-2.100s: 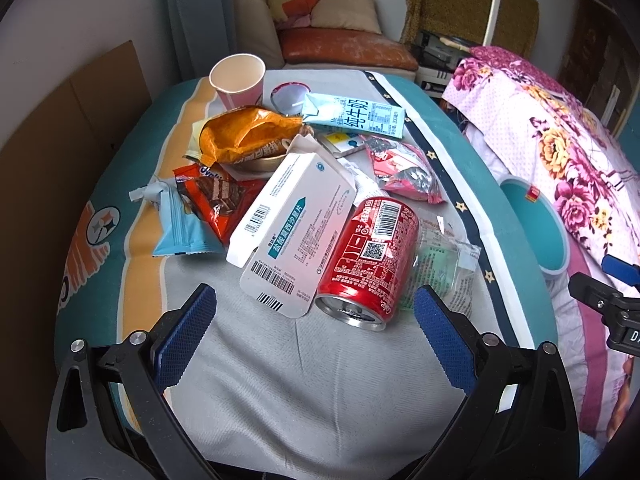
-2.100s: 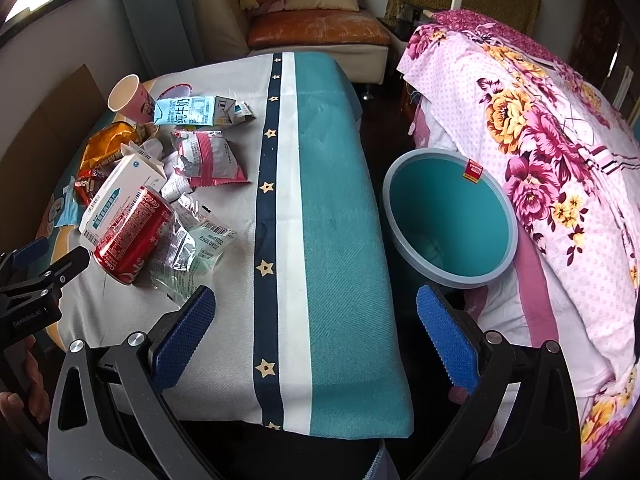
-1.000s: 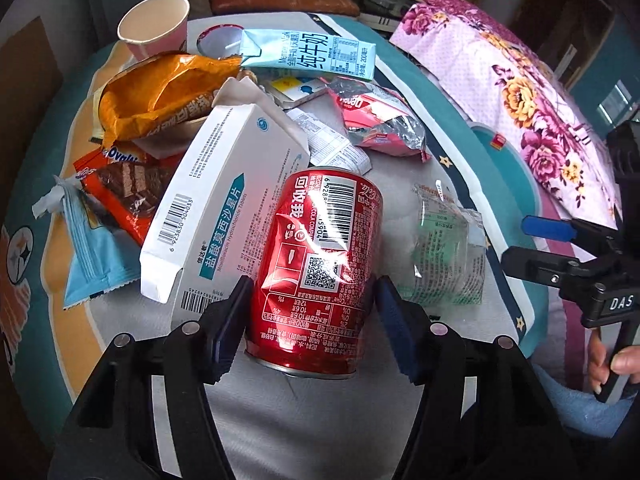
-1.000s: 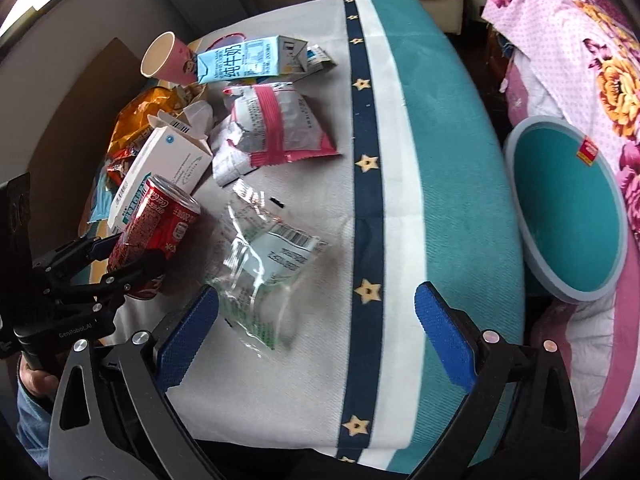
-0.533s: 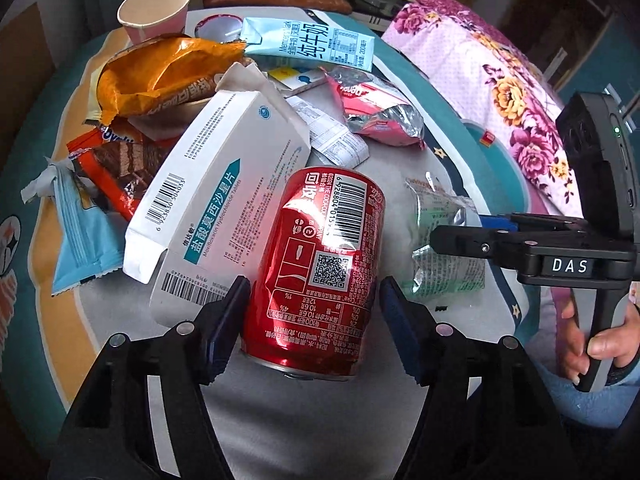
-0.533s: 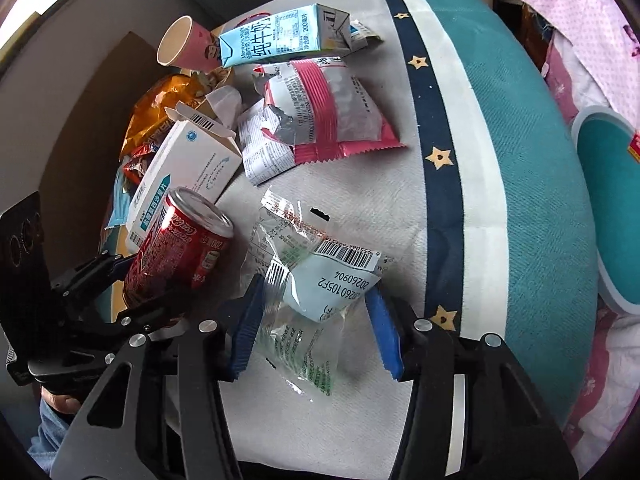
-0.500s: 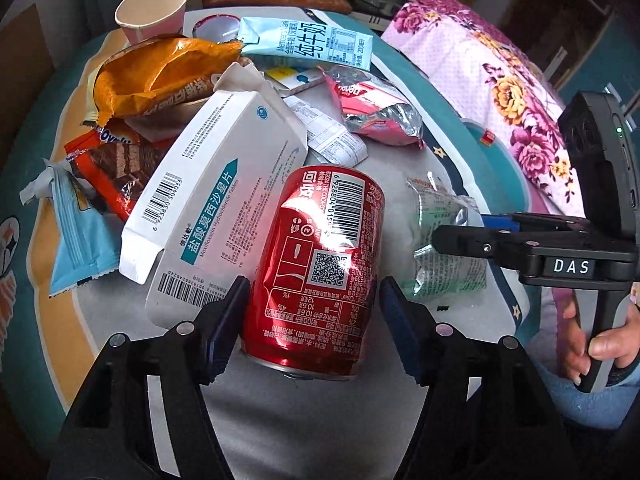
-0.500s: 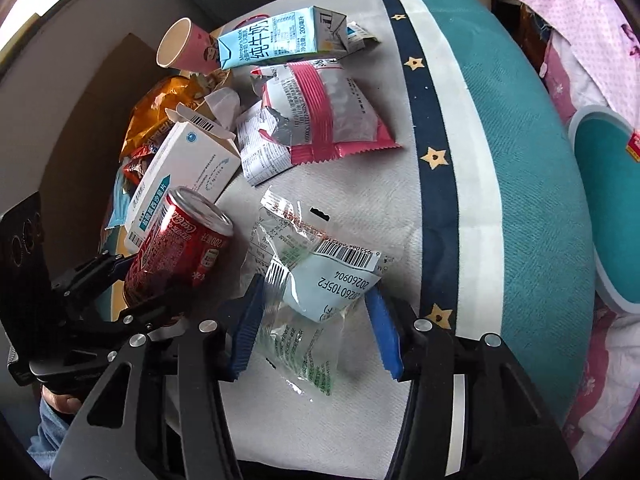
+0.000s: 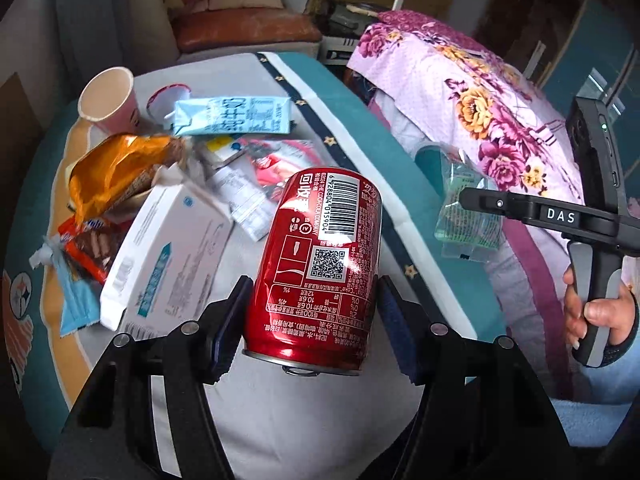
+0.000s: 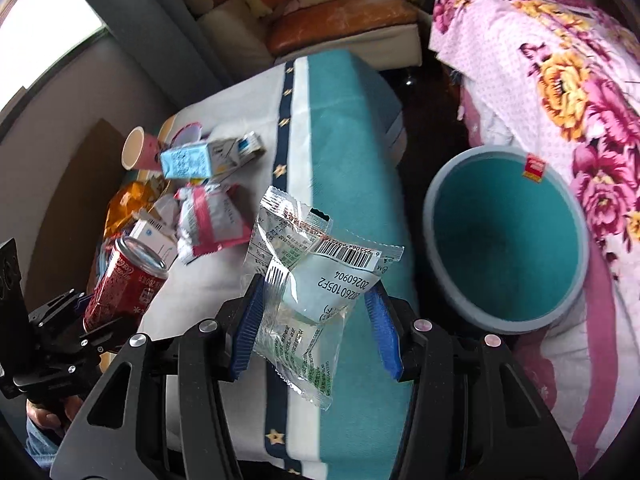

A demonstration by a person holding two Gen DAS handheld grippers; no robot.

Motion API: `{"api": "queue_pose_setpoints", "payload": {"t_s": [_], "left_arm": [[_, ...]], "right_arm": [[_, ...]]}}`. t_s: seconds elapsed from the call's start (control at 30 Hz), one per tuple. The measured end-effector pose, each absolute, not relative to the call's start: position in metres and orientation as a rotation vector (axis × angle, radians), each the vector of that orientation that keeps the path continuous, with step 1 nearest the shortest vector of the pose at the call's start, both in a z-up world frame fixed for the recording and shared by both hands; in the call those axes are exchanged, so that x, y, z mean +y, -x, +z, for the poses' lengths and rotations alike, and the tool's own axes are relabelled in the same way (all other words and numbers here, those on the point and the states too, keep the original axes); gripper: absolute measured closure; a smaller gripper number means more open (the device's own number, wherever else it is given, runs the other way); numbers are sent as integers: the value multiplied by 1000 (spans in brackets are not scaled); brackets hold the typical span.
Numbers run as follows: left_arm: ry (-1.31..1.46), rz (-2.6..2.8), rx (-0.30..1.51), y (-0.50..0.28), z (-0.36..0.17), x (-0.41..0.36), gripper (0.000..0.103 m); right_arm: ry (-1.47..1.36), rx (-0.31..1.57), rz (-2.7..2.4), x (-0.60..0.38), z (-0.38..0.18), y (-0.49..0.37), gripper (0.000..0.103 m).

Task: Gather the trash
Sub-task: 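Carry can and packet over the teal bin and open both tools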

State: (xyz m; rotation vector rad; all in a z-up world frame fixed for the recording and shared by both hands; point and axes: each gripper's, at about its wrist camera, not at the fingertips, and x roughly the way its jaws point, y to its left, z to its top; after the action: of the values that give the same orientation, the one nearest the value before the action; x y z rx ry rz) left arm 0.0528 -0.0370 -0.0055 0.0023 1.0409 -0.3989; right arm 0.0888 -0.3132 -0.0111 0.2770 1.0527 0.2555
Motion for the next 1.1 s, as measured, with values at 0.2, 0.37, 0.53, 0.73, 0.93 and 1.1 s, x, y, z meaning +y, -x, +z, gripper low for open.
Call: {"api": "queue_pose_setpoints", "payload": {"t_s": [0.2, 0.37, 0.53, 0.73, 0.93, 1.1], "left_arm": [[-33, -504, 1064, -90, -5, -116, 39], [-111, -592, 1088, -120, -15, -203, 39], [-189, -652, 1137, -144, -39, -278, 39], [-241, -678, 1217, -165, -78, -328, 39], [-286, -681, 1257, -179, -102, -348, 38], [-297, -658, 1280, -181, -114, -345, 34]], "right_arm": [[-278, 978, 57, -405, 6, -92, 54], [-317, 965, -38, -476, 0, -90, 54], [-339, 962, -81, -515, -15, -90, 54], [-358, 981, -121, -540, -36, -96, 54], [-369, 997, -130, -548, -49, -106, 54], [-362, 1009, -119, -546, -54, -112, 54]]}}
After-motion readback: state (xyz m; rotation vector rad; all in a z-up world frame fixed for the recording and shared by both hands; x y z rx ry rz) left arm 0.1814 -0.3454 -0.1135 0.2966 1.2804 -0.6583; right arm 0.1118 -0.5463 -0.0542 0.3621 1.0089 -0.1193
